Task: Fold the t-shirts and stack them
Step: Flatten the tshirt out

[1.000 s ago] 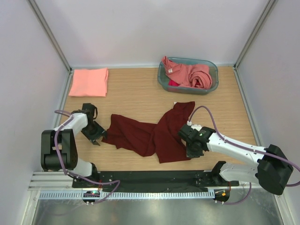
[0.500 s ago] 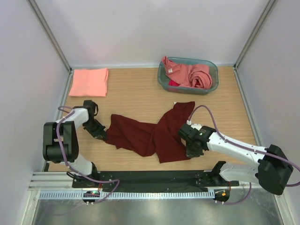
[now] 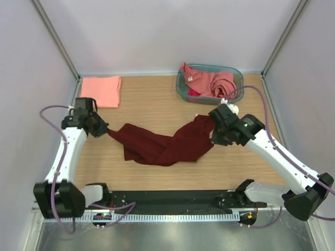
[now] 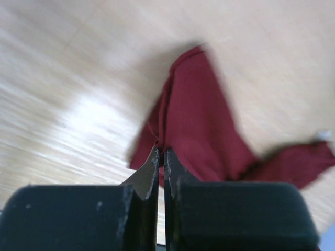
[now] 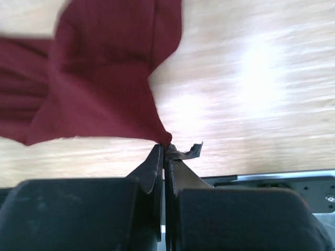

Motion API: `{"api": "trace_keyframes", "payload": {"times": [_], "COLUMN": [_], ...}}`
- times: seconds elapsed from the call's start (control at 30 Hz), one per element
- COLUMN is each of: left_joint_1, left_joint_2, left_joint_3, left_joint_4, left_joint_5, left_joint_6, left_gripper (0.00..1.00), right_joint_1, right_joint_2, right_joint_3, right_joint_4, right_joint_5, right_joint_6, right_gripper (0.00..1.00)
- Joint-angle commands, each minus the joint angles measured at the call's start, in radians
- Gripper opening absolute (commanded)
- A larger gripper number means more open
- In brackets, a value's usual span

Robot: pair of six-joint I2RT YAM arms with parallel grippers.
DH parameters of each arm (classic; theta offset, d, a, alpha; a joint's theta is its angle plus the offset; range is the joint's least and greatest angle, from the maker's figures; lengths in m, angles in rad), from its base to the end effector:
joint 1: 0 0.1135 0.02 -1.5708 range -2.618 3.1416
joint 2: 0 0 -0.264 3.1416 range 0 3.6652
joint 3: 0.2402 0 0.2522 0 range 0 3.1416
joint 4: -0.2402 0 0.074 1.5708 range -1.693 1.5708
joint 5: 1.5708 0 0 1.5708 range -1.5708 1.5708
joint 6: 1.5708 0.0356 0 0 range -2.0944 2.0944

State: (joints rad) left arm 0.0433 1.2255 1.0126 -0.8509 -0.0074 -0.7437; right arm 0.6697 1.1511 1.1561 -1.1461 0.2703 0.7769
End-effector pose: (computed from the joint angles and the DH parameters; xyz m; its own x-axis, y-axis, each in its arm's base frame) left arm 0.2357 0.0105 0.2730 -0.6111 -0.7041 -0.3617 -0.6258 0.7095 -0.3240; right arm 0.1644 0.1181 0.3173 -0.8665 0.1757 -0.4673 0.1353 0.9836 0.1190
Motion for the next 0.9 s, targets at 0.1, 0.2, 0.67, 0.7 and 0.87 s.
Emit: {"api": "trace_keyframes", "payload": {"times": [0.1, 0.2, 0.67, 0.7, 0.87], "left_joint_1": [-0.034, -0.072, -0.181, -0.184, -0.206], "left_joint_2": [-0.149, -0.167, -0.214, -0.224, -0.308], "left_joint_3": [0.305, 0.447, 0.935, 0.952, 1.018], "left_joint_4": [-0.198, -0.212, -0.166, -0.151, -0.137], "left_joint_5": [-0.055, -0.104, -0.230, -0.220, -0.227], "left_joint_6": [0.053, 0.087, 0.265, 0.270, 0.296], "left_gripper": [0.00, 0.00, 0.00, 0.00, 0.00], "right_joint_1": [-0.079, -0.085, -0.085, -0.085, -0.085], "right_joint_2": [0.015, 0.018, -0.129, -0.143, -0.217], "right_joint_3": [0.440, 0.627, 1.074, 1.076, 1.106], "right_joint_4": [-0.201, -0.250, -0.138, -0.118, -0.021], "right_joint_5": [0.167, 0.233, 0.299, 0.259, 0.077], "right_joint_6": [-0.087, -0.117, -0.297, -0.307, -0.387], "right_gripper": [0.01, 0.01, 0.01, 0.01, 0.01]}}
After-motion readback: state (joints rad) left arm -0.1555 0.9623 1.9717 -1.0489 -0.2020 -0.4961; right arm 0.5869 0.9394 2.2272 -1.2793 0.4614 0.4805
